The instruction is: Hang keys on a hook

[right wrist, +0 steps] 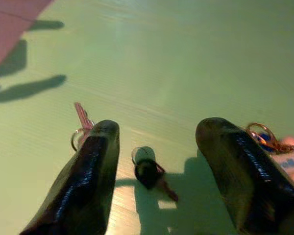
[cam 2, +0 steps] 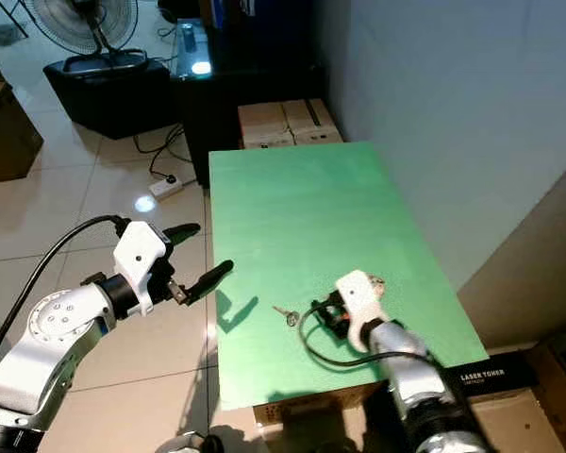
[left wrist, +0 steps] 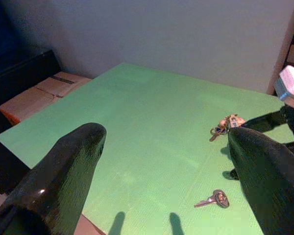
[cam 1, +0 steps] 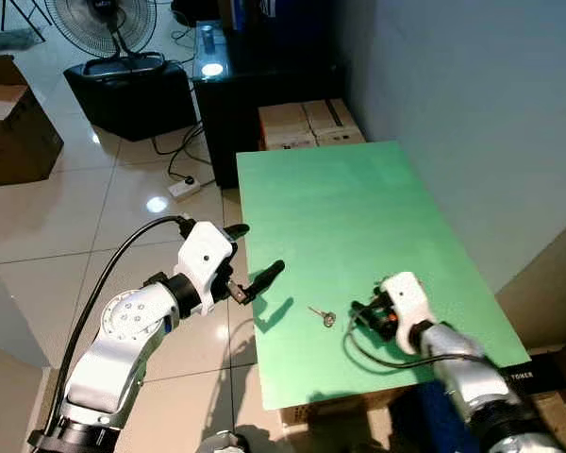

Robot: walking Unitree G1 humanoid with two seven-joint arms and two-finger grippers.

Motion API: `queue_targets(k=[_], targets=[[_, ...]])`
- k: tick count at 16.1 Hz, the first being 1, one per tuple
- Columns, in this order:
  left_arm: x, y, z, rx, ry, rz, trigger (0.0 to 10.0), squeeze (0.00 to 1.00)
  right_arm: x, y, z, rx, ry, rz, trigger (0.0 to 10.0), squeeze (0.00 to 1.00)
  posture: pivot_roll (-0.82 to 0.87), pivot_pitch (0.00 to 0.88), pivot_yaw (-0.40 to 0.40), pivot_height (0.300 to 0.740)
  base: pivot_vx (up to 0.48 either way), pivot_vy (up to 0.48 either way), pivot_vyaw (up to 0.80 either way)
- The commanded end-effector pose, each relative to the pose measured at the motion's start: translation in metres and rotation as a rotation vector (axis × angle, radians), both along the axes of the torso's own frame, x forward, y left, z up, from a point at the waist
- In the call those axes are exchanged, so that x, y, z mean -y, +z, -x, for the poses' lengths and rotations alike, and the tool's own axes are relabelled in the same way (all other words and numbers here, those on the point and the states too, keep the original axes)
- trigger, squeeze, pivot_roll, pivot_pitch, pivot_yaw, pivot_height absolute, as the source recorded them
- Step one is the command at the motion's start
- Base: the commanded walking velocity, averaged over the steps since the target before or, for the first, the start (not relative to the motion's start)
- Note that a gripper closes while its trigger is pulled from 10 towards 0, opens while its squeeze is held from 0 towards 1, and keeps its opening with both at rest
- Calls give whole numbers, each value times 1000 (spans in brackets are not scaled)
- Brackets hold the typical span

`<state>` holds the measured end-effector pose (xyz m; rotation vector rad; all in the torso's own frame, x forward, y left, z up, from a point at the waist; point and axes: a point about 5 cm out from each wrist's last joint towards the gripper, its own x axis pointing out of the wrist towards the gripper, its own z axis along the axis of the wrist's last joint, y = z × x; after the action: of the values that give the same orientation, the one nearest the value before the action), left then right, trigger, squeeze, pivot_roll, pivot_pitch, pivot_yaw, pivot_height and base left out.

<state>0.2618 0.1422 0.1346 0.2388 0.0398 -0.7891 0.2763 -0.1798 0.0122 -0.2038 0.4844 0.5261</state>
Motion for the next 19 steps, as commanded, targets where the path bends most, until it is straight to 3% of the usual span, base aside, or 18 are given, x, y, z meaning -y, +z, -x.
queue_targets(k=[1, 4, 5, 6, 9, 13, 19], targets=[[-3, 1, 1, 0, -4, -11, 10000, 0, -2, 3, -3, -16, 26, -5, 10000, 1000, -18, 70, 62, 740, 0, 0, 0], [-5, 3, 0, 2, -13, -22, 10000, 0, -5, 5, -10, -80, 142, 16, 10000, 1000, -7, 72, 65, 740, 0, 0, 0], [-5, 3, 1, 3, -16, -26, 10000, 0, -7, 8, -15, -98, 139, -32, 10000, 686, -3, 74, 64, 740, 0, 0, 0], [-5, 3, 1, 2, -17, -26, 10000, 0, -8, 9, -17, -114, 140, -51, 10000, 0, -1, 79, 61, 740, 0, 0, 0], [-2, 3, 4, 0, -33, -23, 10000, 0, -13, 7, -19, -212, 216, -13, 10000, 0, 4, 84, 50, 740, 0, 0, 0], [4, 4, 5, -2, -55, -10, 10000, 0, -22, 8, -30, -282, 157, 29, 10000, 0, 1, 101, 47, 740, 0, 0, 0], [2, 6, 4, -3, -59, -16, 10000, 0, -25, 4, -32, -321, 180, 176, 10000, 0, 11, 128, 55, 740, 0, 0, 0]])
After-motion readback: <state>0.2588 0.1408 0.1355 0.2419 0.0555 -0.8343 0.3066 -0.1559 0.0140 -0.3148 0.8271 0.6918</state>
